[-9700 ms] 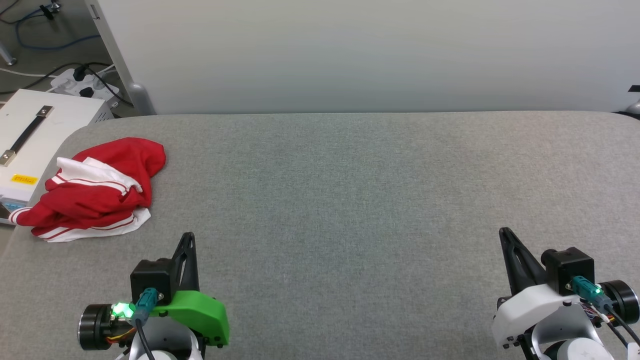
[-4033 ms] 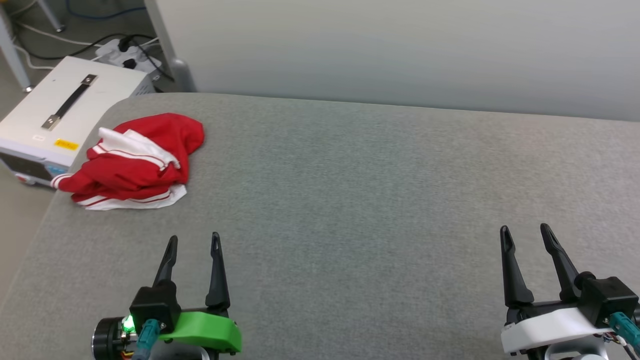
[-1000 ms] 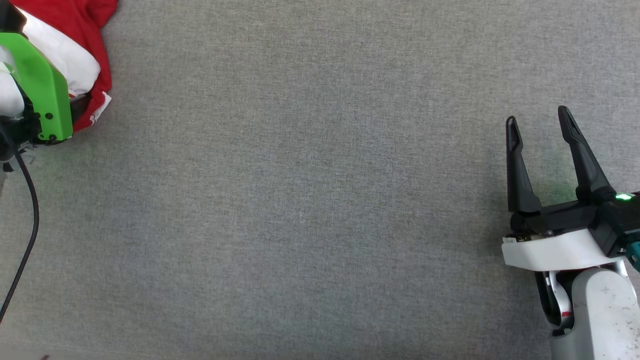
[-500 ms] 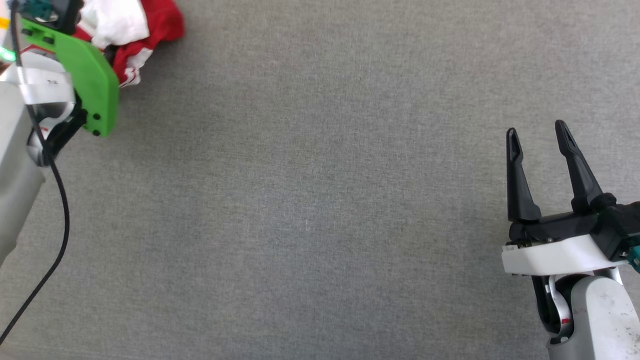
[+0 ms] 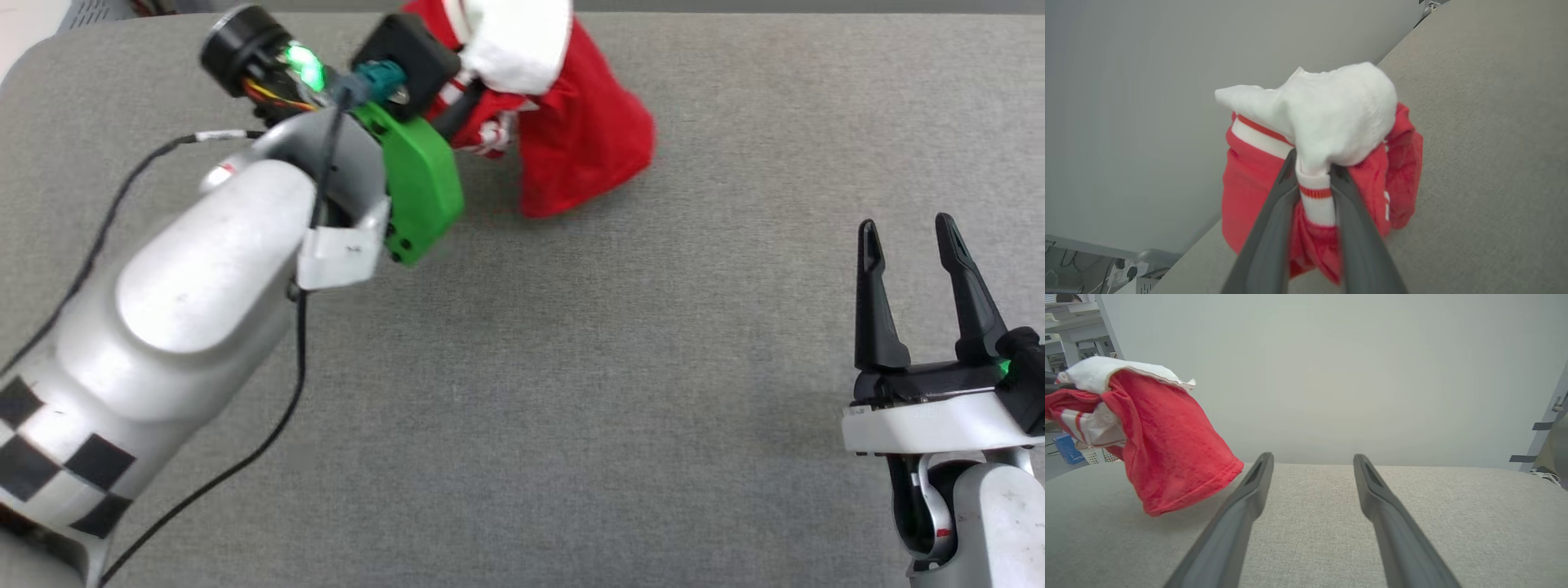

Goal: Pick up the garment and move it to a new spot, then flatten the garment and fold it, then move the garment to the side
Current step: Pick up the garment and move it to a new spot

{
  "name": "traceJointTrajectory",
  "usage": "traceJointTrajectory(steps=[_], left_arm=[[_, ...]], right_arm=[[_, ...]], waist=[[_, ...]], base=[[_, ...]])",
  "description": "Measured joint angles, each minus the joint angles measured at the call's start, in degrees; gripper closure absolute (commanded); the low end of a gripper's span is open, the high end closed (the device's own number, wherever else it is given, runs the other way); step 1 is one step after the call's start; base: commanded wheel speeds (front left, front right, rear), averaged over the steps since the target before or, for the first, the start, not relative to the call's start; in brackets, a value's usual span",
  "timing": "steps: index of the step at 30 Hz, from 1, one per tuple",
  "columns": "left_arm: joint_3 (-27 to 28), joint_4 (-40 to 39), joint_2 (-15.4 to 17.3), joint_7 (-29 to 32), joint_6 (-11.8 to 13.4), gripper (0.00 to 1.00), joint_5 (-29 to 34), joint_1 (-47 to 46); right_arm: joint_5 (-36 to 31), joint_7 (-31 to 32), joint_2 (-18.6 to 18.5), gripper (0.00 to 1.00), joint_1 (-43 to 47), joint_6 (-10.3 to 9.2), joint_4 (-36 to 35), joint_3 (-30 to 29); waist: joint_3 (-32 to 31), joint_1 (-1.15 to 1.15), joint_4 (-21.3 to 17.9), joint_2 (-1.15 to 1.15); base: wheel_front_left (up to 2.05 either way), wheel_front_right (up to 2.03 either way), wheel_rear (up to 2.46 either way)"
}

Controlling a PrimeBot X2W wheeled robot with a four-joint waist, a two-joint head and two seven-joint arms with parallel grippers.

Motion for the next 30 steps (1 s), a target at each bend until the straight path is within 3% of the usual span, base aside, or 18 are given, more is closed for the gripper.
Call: traceJointTrajectory(steps=[5,15,20,26,27,28,30], left_arm=[[-4.1,0.7,-6.1,-2.4,0.0,1.0,0.9,1.4],[-15.0,10.7,-17.8,-5.7,-0.4,1.0,2.5,9.2],[-17.1,14.7,-21.1,-5.7,-0.5,1.0,2.9,14.2],[-17.1,14.7,-22.4,-5.4,-0.5,1.0,3.4,16.6],[-17.1,14.8,-22.5,-6.3,-0.5,0.72,3.3,16.6],[-17.2,15.0,-22.5,-7.3,-0.5,0.0,3.3,16.6],[-16.4,15.3,-22.6,-11.1,-0.6,0.0,3.1,16.6]], right_arm=[[0.8,0.0,0.0,0.0,0.1,0.0,0.0,-1.3],[1.4,0.0,0.0,0.0,0.8,0.0,0.0,-2.7],[1.4,0.0,0.0,0.0,1.0,0.0,0.0,-3.0],[1.4,0.0,0.0,0.0,1.0,0.0,0.4,-3.1],[1.4,0.0,0.0,0.0,1.0,0.0,0.6,-3.2],[1.4,0.0,0.0,0.0,1.0,0.0,0.8,-3.2],[1.4,0.0,0.0,0.0,1.0,0.0,1.1,-3.2]], waist=[[-0.4,0.0,-2.9,0.0],[0.0,0.0,-6.1,0.0],[0.5,0.0,-6.1,0.0],[0.8,0.0,-5.6,0.0],[0.6,0.0,-5.5,0.0],[0.4,0.0,-5.4,0.0],[-0.2,0.0,-5.1,0.0]], base=[[0.0,0.0,0.0],[0.0,0.0,0.0],[0.0,0.0,0.0],[0.0,0.0,0.0],[0.0,0.0,0.0],[0.0,0.0,0.0],[0.0,0.0,0.0]])
